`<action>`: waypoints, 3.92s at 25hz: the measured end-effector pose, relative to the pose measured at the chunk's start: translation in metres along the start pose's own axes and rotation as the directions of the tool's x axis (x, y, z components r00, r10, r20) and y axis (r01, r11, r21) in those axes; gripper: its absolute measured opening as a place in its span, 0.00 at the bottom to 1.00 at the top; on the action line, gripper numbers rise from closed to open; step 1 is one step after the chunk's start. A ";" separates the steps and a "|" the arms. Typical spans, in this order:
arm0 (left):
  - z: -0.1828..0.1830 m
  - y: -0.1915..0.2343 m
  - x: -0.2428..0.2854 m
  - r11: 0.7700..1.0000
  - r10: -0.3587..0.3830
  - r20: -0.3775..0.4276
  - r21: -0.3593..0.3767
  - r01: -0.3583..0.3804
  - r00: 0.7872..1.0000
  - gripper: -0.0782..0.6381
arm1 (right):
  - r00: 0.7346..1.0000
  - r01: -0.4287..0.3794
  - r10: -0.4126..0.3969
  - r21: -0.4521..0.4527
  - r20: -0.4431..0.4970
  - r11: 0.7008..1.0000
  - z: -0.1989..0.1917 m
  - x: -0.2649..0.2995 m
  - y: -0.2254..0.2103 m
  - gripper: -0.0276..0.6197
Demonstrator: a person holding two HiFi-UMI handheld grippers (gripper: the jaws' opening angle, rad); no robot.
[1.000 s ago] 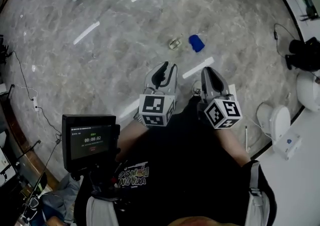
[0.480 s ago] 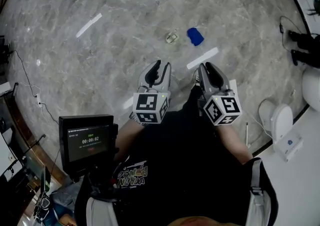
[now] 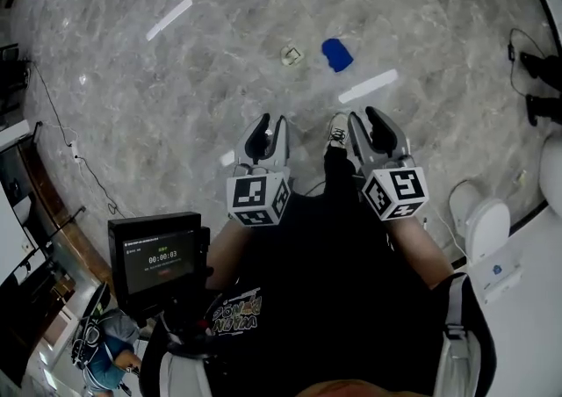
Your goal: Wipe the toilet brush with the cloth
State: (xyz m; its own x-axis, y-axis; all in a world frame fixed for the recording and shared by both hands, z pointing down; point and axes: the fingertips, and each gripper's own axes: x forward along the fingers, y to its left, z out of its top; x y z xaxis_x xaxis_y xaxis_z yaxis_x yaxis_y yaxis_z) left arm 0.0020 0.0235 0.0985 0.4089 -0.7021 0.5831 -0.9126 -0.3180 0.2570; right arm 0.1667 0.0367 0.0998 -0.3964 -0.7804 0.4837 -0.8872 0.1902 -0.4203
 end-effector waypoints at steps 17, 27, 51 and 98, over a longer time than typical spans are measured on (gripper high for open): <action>0.012 0.009 0.010 0.983 0.107 0.035 0.145 -0.111 0.994 0.30 | 0.996 0.003 -0.004 -0.015 -0.088 1.000 -0.005 0.017 -0.034 0.31; -0.024 0.025 -0.018 0.983 0.121 0.018 0.136 -0.123 0.992 0.31 | 0.995 -0.020 0.008 -0.116 -0.100 0.993 -0.011 0.027 -0.021 0.33; -0.159 0.143 0.122 0.980 0.150 0.160 0.107 -0.168 0.976 0.37 | 0.972 0.121 -0.171 -0.284 -0.158 0.951 -0.188 0.211 -0.109 0.43; -0.264 0.251 0.343 0.987 0.110 0.277 0.085 -0.138 0.955 0.41 | 0.807 -0.308 -0.108 -0.570 -0.581 0.761 -0.480 0.573 -0.299 0.23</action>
State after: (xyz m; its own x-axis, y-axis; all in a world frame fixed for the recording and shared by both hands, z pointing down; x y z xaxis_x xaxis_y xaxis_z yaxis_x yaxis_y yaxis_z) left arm -0.0883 -0.1286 0.5666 0.2911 -0.8816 0.3715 -0.9567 -0.2706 0.1075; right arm 0.0915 -0.1815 0.8710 -0.3607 -0.3038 0.8818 -0.6878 0.7252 -0.0315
